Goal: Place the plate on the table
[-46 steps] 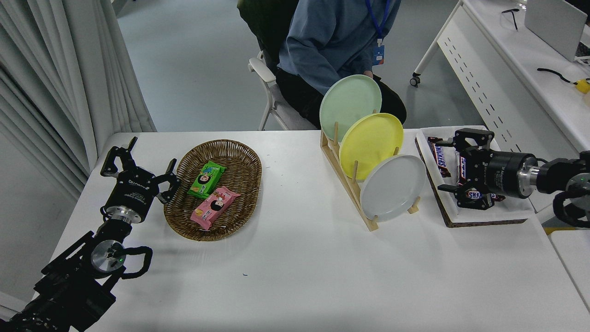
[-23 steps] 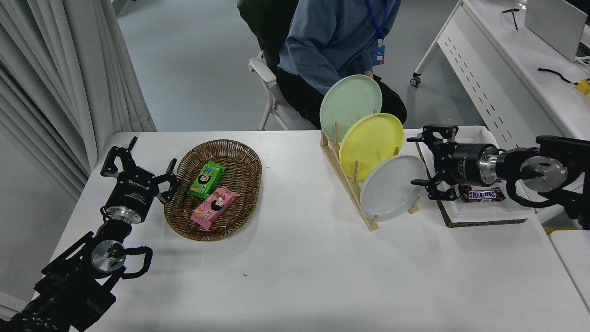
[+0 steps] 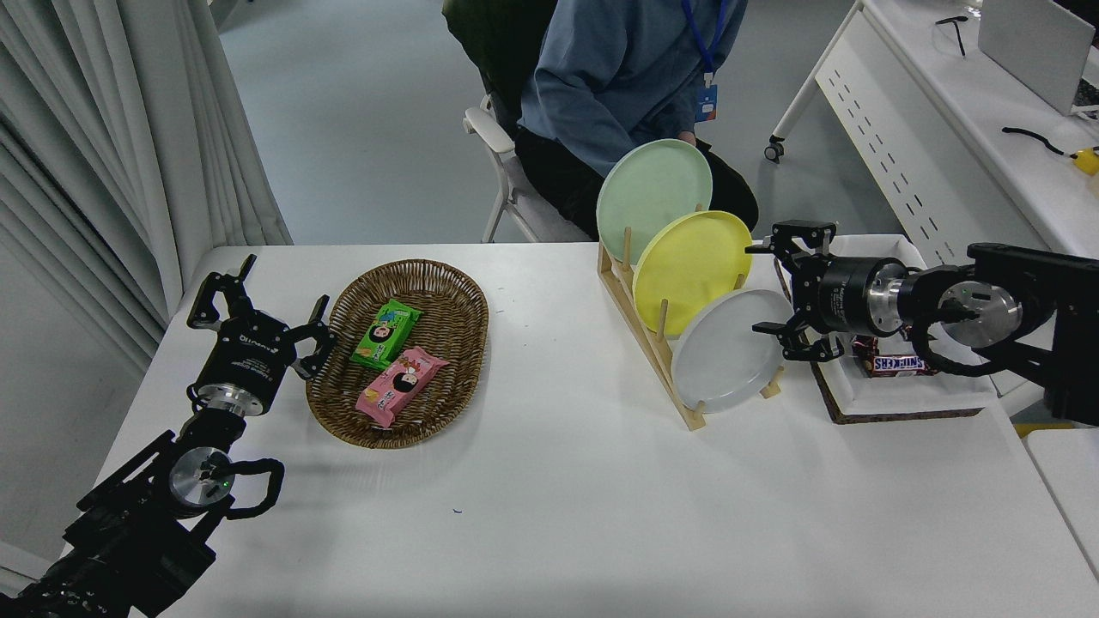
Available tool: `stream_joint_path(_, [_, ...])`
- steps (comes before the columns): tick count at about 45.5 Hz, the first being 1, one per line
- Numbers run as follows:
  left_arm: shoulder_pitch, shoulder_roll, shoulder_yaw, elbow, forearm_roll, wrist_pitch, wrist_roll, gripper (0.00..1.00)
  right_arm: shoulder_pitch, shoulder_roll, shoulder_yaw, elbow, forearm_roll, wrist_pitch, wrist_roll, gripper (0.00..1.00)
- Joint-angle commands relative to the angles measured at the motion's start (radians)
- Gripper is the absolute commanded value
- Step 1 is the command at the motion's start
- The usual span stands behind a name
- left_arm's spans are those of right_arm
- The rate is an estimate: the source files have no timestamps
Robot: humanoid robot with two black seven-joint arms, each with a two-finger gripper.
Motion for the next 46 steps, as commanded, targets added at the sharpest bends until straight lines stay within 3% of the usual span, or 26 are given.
stream_joint_path(1, [0.0, -0.002, 0.001, 0.0, 0.0, 0.0, 0.0, 1.0, -0.001, 0.044, 0.002, -0.07, -0.004, -0.016, -0.001, 0.99])
stream_joint_path(6, [0.0, 0.0, 0.001, 0.0, 0.0, 0.0, 0.0, 1.0, -0.003, 0.052, 0.002, -0.081, -0.004, -0.016, -0.002, 0.97])
stream_joint_path(14, [0.0, 0.0, 0.001, 0.0, 0.0, 0.0, 0.0, 1.0, -0.003, 0.055, 0.0, -0.079, -0.006, -0.016, -0.007, 0.78])
stream_joint_path(17, [0.0, 0.0, 0.001, 0.0, 0.0, 0.0, 0.0, 1.0, -0.006, 0.058, 0.0, -0.079, -0.004, -0.016, -0.008, 0.78])
stream_joint_path(25, [0.0, 0.0, 0.001, 0.001, 0.0, 0.0, 0.0, 1.0, -0.009, 0.058, 0.0, -0.078, -0.004, -0.014, -0.011, 0.64])
stream_joint_path(41, [0.0, 0.0, -0.001, 0.001, 0.0, 0.0, 0.0, 1.0, -0.007, 0.046, 0.002, -0.069, -0.003, 0.003, -0.085, 0.63])
stream_joint_path(46, [0.0, 0.0, -0.001, 0.0, 0.0, 0.0, 0.0, 1.0, -0.003, 0.046, 0.002, -0.067, -0.003, 0.006, -0.09, 0.51])
